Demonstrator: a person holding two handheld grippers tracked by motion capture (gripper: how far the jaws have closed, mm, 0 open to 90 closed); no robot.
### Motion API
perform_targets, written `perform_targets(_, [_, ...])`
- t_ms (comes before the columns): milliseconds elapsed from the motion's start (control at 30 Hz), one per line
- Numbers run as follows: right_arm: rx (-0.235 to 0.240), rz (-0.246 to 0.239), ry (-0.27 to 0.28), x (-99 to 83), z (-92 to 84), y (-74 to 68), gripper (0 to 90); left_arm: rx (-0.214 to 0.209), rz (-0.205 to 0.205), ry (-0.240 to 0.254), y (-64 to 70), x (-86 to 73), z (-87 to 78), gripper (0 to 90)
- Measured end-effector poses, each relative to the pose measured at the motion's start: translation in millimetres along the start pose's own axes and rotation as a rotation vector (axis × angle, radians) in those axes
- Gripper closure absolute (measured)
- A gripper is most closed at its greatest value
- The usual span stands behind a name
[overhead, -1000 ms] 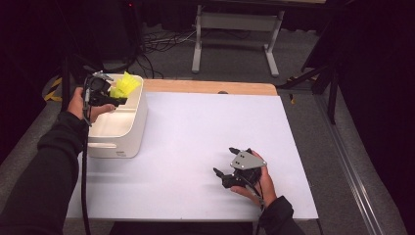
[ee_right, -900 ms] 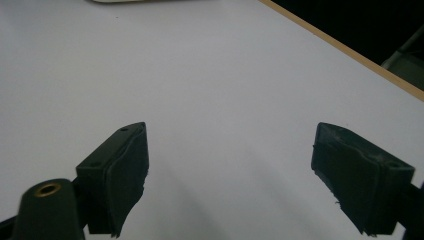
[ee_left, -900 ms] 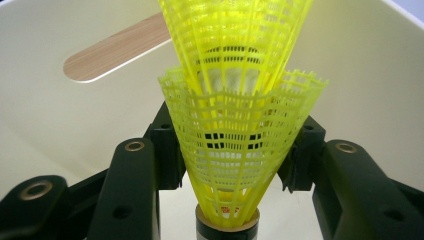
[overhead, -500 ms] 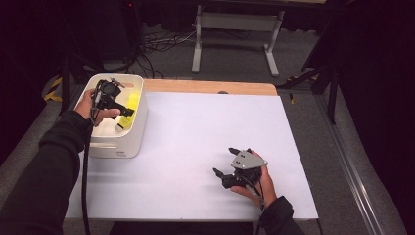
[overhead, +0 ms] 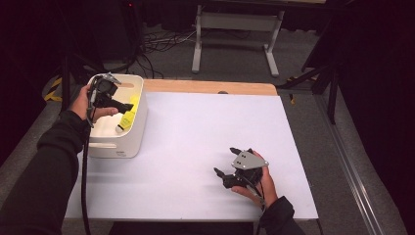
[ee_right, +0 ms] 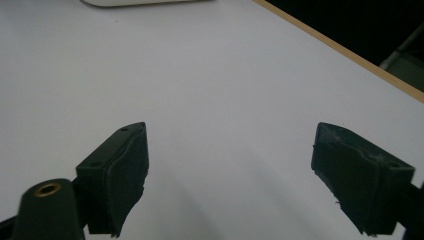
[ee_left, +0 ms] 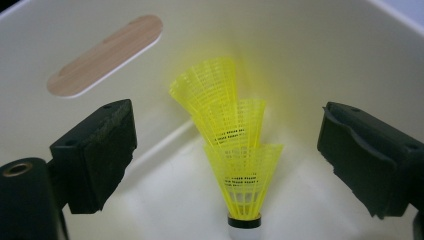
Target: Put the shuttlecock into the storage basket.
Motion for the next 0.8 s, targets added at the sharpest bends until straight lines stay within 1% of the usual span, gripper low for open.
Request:
perform_targets(100, [-0.004, -0.003, 0.000, 0.0, -0.7, 0.2, 16.2, 0.002, 0.017, 0.039, 2.4, 2.2, -7.3, 10.6])
perform_targets(133, [-0.004, 0.000, 0.002, 0.2, -1.3, 0.2, 16.2, 0.006, 0.023, 0.043, 3.2, 2.7, -9.2, 11.4])
perform_targets(167, [-0.007, -0.001, 0.002, 0.3, -1.6, 0.4, 16.1, 0.012, 0.031, 0.066, 4.2, 3.9, -11.2, 12.5])
perform_targets(200, [-0.009, -0.001, 0.004, 0.5, -2.0, 0.7, 16.1, 0.006, 0.037, 0.078, 5.8, 4.7, -13.7, 13.2])
perform_targets(267, [-0.007, 0.003, 0.006, 0.5, -3.1, 0.7, 16.1, 0.008, 0.049, 0.099, 8.7, 6.1, -17.3, 12.4])
perform_targets(300, [-0.012, 0.001, 0.005, 0.1, -4.1, 0.9, 16.1, 0.008, 0.048, 0.107, 11.2, 6.1, -18.6, 12.9])
perform_targets(367, [-0.013, 0.001, 0.005, 0.1, -4.6, 0.9, 16.1, 0.022, 0.073, 0.128, 14.9, 6.4, -23.1, 13.2])
perform_targets(433, [-0.016, -0.006, 0.009, 0.7, -6.4, 0.6, 16.1, 0.030, 0.084, 0.141, 18.6, 6.0, -25.8, 15.0])
perform_targets(533, [-0.020, -0.008, 0.012, 1.2, -8.0, 0.4, 16.1, 0.028, 0.087, 0.175, 22.7, 6.8, -30.7, 15.4])
perform_targets(600, [-0.024, -0.011, 0.012, 1.4, -8.4, 0.7, 16.1, 0.031, 0.101, 0.187, 25.1, 7.0, -33.5, 15.4])
perform_targets(667, [-0.024, -0.003, 0.016, 1.9, -8.8, 1.3, 16.1, 0.038, 0.113, 0.196, 27.6, 6.9, -36.1, 15.4])
perform_targets(733, [-0.027, -0.004, 0.018, 2.2, -9.0, 1.4, 16.1, 0.047, 0.121, 0.224, 30.7, 6.4, -39.8, 15.5])
perform_targets(767, [-0.026, -0.004, 0.017, 2.2, -9.1, 1.1, 16.1, 0.056, 0.127, 0.229, 31.5, 5.9, -40.9, 15.7])
perform_targets(800, [-0.024, -0.008, 0.015, 2.0, -8.9, 0.5, 16.1, 0.078, 0.141, 0.233, 32.3, 5.1, -42.4, 16.0])
Point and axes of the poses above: each handheld gripper's, and its own axes: z roughly forward along the jaws, x roughly out of its top, y roughly to its right, the point moved 5 cm from there along z, roughly forward along the jaws, and after that the axes turned 14 degrees about -x, right-handed, at the moved point
